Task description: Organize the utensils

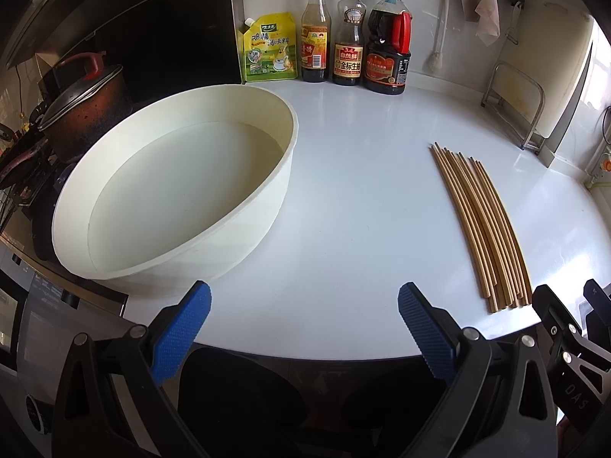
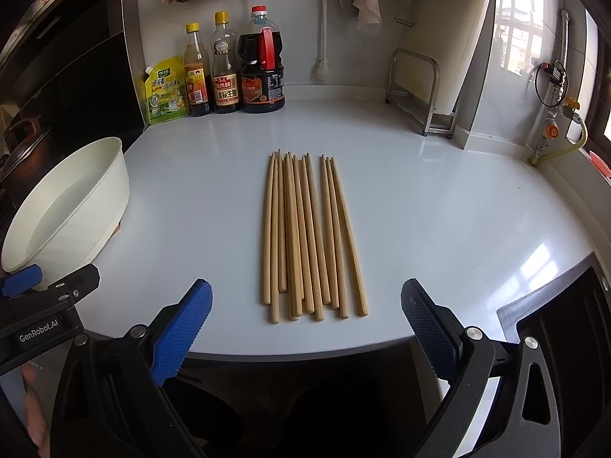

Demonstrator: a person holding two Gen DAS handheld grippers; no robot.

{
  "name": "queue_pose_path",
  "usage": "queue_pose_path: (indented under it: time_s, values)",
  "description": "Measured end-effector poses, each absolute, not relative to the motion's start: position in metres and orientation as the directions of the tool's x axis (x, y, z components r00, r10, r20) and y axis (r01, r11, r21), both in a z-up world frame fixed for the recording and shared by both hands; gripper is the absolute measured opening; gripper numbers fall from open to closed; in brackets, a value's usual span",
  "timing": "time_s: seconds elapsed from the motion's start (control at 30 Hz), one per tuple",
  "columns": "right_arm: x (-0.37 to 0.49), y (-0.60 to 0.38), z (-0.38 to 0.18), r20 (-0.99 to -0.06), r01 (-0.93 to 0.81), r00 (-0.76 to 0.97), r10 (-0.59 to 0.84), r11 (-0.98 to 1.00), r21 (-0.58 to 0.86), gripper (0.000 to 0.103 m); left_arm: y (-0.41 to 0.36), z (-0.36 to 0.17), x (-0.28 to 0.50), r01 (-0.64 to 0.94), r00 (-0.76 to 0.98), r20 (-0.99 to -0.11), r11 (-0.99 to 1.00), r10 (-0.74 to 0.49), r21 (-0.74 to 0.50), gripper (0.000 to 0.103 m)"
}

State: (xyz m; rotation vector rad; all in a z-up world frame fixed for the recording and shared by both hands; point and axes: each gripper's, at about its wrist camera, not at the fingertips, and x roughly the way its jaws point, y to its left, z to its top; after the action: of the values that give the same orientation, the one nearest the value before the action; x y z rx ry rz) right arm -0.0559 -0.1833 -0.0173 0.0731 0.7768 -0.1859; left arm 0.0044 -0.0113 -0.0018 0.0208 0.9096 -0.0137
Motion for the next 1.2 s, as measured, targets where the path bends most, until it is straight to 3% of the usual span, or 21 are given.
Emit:
queue_pose_path:
  time_s: [1.2]
  values:
    - [-0.059,-0.19,-0.018,-0.703,0.201,0.697,-0.141,0.98,0.002,0.095,-0.011,-0.001,-0.004,0.026,0.623,-0.782,1.0,-0.006,0.014,0.097]
